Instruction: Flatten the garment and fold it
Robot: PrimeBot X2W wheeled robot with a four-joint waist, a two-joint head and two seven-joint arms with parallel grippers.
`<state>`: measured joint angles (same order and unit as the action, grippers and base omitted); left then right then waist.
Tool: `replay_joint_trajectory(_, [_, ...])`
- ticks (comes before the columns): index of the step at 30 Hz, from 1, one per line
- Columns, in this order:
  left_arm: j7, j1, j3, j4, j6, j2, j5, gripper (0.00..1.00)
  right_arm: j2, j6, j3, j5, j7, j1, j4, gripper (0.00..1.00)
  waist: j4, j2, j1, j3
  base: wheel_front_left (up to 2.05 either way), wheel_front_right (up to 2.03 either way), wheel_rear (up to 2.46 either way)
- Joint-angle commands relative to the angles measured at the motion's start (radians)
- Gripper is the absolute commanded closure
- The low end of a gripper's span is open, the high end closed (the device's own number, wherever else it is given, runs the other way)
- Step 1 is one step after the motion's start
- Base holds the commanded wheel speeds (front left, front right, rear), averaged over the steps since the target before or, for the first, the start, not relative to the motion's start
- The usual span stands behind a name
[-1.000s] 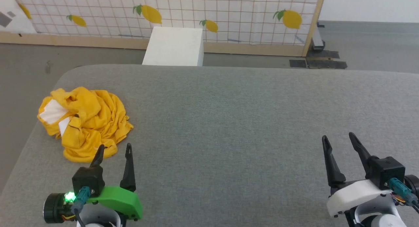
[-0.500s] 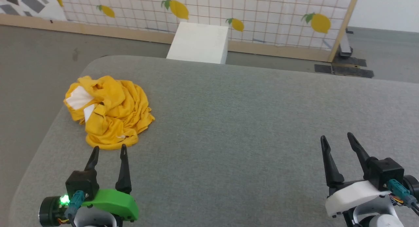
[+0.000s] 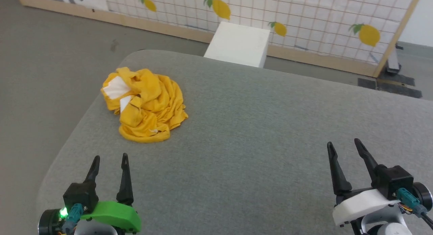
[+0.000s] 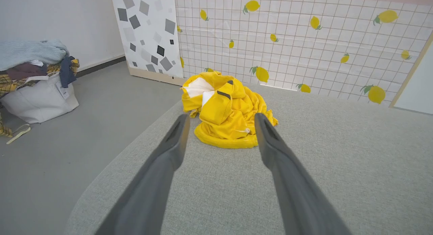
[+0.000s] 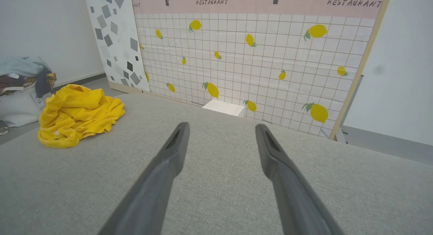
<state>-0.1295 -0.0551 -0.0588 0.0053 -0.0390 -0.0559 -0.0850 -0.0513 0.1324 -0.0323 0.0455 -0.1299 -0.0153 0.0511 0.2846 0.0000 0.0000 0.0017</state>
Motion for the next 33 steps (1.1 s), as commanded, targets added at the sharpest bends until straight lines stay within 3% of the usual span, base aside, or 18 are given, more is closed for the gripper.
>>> replay_joint_trajectory(1, [-0.011, -0.013, -0.006, 0.004, -0.005, 0.003, -0.007, 0.00, 0.000, -0.001, 0.002, 0.007, -0.011, 0.020, 0.005, 0.00, 0.036, 0.0000, 0.0000, -0.002, 0.00, 0.00, 0.00])
replay_joint_trajectory(15, [-0.040, -0.030, -0.018, 0.010, -0.015, 0.004, -0.025, 0.00, 0.001, -0.001, 0.009, 0.012, -0.040, 0.026, 0.025, 0.00, 0.147, 0.0000, 0.0000, -0.007, 0.00, 0.00, 0.00])
replay_joint_trajectory(33, [-0.077, -0.044, -0.029, 0.015, -0.022, 0.004, -0.048, 0.00, 0.001, -0.001, 0.014, 0.018, -0.077, 0.038, 0.052, 0.00, 0.228, 0.0000, 0.0000, -0.010, 0.00, 0.00, 0.00])
